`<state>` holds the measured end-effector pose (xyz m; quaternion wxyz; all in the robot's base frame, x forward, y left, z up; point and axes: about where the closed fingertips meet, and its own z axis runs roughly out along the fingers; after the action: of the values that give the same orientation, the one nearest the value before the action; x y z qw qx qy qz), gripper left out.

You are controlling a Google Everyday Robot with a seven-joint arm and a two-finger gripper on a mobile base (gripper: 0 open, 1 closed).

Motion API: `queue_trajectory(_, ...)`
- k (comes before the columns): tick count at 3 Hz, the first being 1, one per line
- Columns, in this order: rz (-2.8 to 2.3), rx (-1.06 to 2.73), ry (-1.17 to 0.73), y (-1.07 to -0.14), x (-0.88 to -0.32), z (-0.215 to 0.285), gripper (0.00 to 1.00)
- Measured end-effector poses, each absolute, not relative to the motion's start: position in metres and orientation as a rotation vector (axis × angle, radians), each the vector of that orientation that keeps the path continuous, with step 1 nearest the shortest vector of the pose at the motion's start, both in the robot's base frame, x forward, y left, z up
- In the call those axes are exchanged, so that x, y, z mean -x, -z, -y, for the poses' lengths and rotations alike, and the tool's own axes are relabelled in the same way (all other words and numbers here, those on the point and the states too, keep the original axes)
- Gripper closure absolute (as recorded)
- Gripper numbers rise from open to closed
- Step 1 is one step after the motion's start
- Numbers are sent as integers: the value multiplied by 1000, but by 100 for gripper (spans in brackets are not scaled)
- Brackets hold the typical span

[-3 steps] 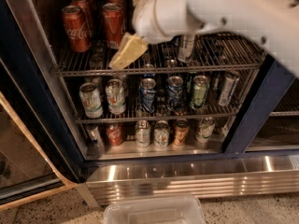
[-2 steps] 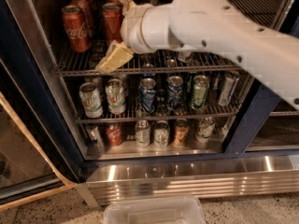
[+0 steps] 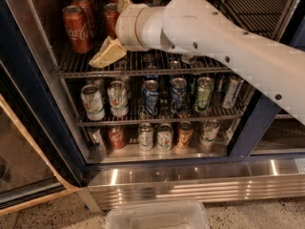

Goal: Pick coke can from top shelf of fridge

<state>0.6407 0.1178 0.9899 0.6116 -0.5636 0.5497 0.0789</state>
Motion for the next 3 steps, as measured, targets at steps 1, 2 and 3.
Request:
queue_trajectory(1,-1237,1242,-201,-992,-649,-129,19)
queue_trajectory(2,-1208,1144,-210,-1005,-648,-134,42)
queue_trajectory(3,-1183,1081,-229,-1017,-648,-140,39)
